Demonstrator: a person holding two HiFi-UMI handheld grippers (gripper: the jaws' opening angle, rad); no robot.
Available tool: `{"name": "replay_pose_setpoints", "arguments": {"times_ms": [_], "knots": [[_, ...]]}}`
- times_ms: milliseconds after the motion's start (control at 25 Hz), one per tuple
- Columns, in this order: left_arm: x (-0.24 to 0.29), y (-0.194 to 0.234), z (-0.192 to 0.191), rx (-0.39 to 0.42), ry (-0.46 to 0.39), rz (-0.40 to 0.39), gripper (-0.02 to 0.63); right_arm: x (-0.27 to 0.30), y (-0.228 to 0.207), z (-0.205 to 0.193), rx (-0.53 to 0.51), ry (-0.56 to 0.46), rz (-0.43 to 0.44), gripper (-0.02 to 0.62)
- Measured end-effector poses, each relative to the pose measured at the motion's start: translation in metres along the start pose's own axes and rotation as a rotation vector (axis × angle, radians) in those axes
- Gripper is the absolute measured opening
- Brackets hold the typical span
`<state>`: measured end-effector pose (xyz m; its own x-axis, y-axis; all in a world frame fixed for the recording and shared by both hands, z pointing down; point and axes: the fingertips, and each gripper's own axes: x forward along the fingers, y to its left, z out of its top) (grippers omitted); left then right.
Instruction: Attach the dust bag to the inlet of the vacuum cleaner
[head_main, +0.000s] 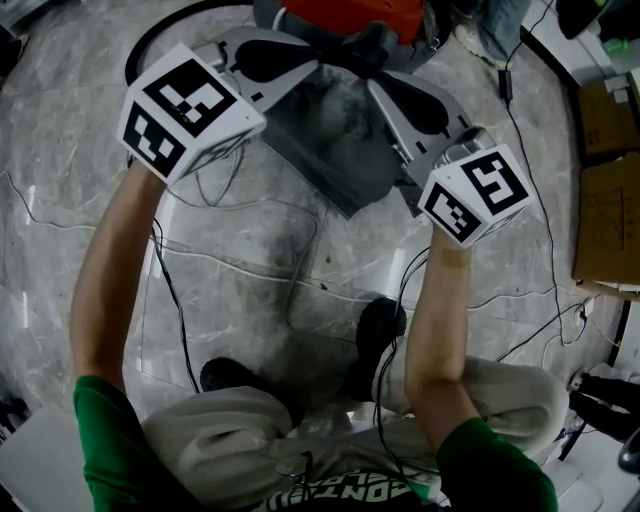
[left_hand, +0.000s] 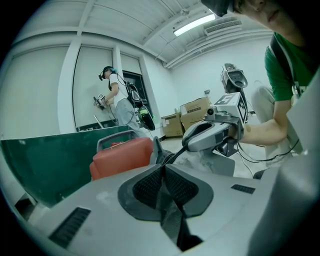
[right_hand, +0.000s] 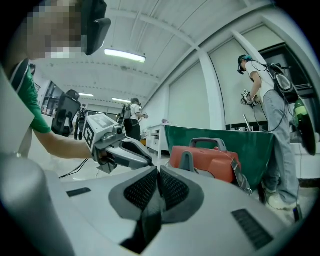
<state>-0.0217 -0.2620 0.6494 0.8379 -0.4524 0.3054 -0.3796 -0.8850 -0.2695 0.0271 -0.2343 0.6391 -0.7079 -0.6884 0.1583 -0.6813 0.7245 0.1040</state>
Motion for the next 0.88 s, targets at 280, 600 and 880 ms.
{"name": "replay_pose_setpoints", "arguments": {"times_ms": [280,600,880], "knots": [[0.01,0.001,0.003,0.027,-0.015,-0.002,0.025,-0.003,-0.009,-0.003,0.04,-0.034,-0.008,0.026],[0.016,0.011,0.001,0.009,-0.038,0.031,0.026,0.004,-0.02,-0.002,0.063,-0.057,0.024,0.026],[0.021,0.016,0.001,0.011,-0.042,0.055,0.025,0.009,-0.027,-0.001,0.061,-0.063,0.062,0.028]]}}
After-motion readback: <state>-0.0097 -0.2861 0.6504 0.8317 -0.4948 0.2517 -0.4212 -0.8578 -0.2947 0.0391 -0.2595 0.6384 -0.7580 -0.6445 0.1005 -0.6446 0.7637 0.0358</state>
